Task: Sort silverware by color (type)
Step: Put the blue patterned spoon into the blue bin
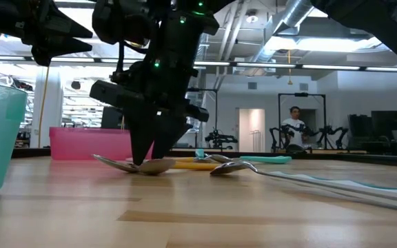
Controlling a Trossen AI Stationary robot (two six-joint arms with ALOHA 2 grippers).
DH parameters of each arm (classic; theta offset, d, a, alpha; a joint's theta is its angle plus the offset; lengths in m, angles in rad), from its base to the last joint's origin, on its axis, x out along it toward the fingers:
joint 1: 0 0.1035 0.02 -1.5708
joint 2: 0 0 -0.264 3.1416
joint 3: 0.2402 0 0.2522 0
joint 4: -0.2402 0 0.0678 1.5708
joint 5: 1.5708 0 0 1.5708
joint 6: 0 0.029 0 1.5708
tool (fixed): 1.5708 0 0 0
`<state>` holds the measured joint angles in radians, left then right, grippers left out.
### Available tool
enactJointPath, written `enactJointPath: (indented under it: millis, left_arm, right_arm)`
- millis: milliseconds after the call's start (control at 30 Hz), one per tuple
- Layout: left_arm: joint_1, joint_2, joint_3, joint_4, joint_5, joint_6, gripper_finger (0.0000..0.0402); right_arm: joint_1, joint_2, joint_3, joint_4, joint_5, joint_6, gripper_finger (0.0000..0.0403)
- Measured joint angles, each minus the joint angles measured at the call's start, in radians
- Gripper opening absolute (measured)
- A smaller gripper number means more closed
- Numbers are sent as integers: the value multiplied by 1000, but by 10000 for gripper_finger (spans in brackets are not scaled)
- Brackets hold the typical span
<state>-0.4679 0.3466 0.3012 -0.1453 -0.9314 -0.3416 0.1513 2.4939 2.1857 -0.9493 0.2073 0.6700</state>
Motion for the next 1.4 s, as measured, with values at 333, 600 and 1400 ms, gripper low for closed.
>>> enactJointPath:
  millis: [333, 600, 1400]
  left_arm:
    - [0, 0, 0, 0, 0, 0, 190]
    - [0, 0, 0, 1, 0, -3, 190]
    - [0, 0, 0, 0, 0, -6, 190]
  right_arm:
    - [4, 0, 0, 1, -2, -40, 108]
    - [3, 46, 8, 22, -56, -43, 69]
    - [10, 37, 106, -11, 3, -233, 44]
